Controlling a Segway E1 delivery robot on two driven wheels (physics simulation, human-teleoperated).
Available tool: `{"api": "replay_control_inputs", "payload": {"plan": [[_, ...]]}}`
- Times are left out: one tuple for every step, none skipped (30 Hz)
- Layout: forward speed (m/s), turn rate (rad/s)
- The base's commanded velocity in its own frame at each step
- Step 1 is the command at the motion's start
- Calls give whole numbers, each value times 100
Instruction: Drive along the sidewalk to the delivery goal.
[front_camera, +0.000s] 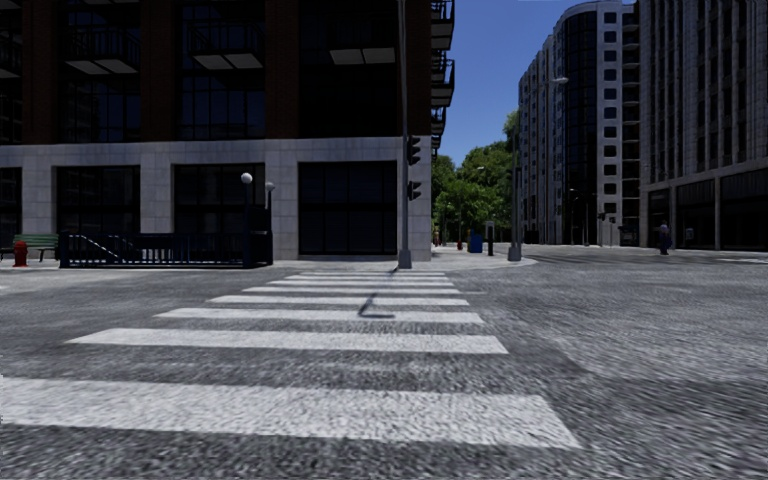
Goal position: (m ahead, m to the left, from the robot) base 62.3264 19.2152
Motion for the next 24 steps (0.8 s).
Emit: {"api": "replay_control_inputs", "payload": {"plan": [[200,0],[200,0],[200,0],[200,0],[200,0],[200,0],[200,0],[200,0],[200,0],[200,0],[200,0],[200,0],[200,0],[200,0],[200,0],[200,0],[200,0],[200,0],[200,0],[200,11],[200,11],[200,18],[200,20],[200,21]]}}
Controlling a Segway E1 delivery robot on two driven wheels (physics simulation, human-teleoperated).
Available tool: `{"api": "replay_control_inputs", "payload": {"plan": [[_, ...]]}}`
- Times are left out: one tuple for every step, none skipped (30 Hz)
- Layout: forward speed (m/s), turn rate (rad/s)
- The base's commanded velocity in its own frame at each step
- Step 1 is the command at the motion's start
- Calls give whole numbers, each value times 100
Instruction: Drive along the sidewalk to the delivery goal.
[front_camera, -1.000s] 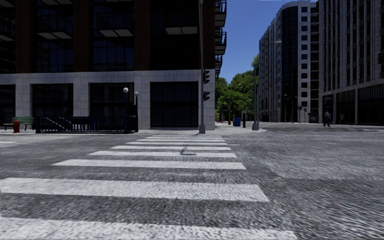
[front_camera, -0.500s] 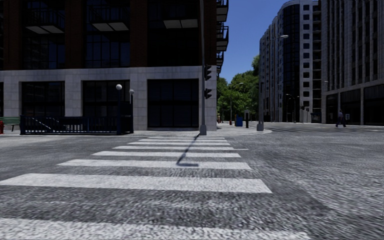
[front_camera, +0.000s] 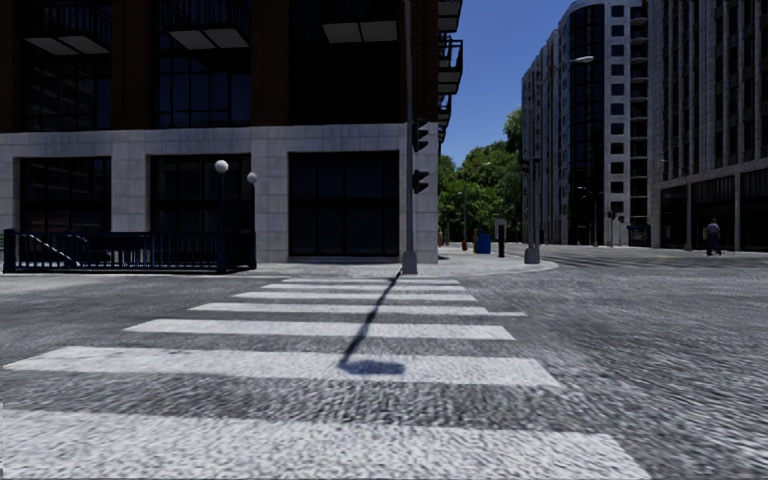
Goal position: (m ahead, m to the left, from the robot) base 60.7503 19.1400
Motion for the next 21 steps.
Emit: {"api": "replay_control_inputs", "payload": {"plan": [[200,21],[200,21],[200,21],[200,21],[200,21],[200,21],[200,21],[200,21],[200,21],[200,21],[200,21],[200,21],[200,21],[200,21],[200,21],[200,21],[200,21],[200,21],[200,10],[200,5],[200,5]]}}
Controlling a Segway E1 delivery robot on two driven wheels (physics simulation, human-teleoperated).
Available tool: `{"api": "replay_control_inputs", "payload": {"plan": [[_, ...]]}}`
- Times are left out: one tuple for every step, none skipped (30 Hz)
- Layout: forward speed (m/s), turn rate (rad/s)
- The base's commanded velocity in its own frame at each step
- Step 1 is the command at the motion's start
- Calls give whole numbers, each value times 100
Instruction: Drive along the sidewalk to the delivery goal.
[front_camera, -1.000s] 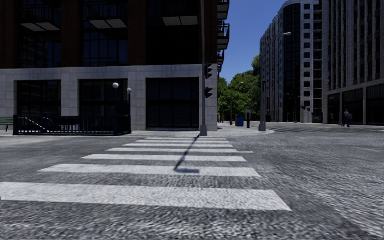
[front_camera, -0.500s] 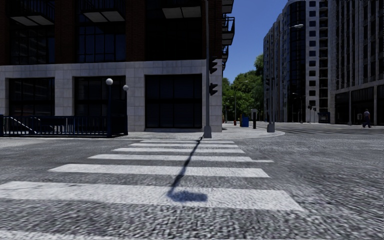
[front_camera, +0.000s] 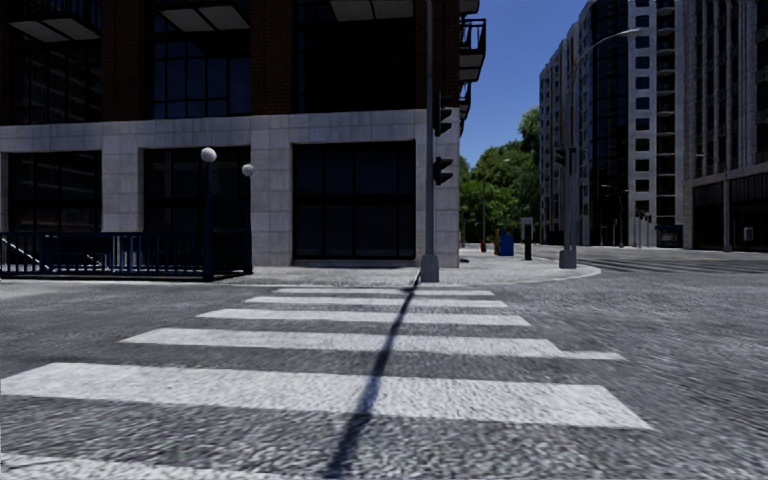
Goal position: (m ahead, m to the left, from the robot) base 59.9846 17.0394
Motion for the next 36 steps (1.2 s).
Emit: {"api": "replay_control_inputs", "payload": {"plan": [[200,3],[200,3],[200,0],[200,0],[200,0],[200,0],[200,0],[200,0],[200,0],[200,0],[200,0],[200,0],[200,0],[200,0],[200,0],[200,0],[200,0],[200,0],[200,0],[200,0],[200,0],[200,0],[200,0],[200,0],[200,0],[200,0],[200,0],[200,0],[200,0],[200,0],[200,0],[200,0],[200,0],[200,0],[200,0],[200,0]]}}
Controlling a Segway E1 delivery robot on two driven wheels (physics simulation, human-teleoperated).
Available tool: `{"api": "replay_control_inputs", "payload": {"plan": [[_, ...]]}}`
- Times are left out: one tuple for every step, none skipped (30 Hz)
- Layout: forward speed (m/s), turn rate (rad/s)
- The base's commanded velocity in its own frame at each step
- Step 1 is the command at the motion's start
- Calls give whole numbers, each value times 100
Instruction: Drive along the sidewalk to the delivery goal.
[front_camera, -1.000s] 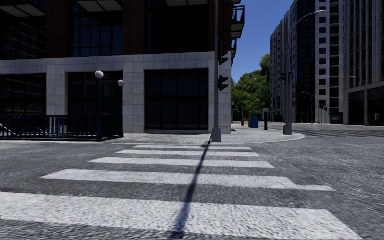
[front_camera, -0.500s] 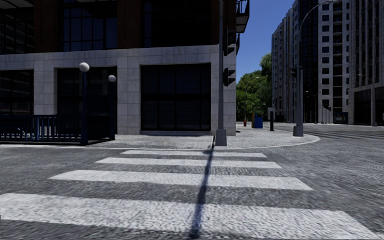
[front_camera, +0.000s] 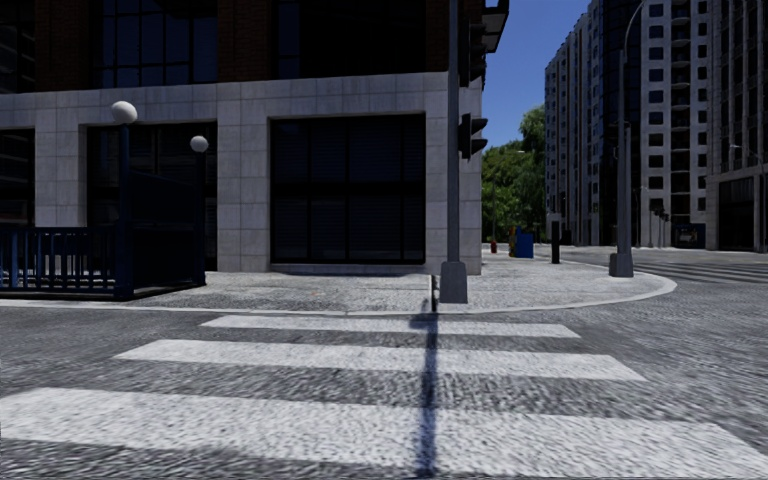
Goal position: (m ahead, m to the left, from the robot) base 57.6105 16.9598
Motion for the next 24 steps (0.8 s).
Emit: {"api": "replay_control_inputs", "payload": {"plan": [[200,0],[200,0],[200,0],[200,0],[200,0],[200,0],[200,0],[200,0],[200,0],[200,0],[200,0],[200,0],[200,0],[200,0],[200,0],[200,0],[200,0],[200,0],[200,0],[200,0],[200,0],[200,0],[200,0],[200,0]]}}
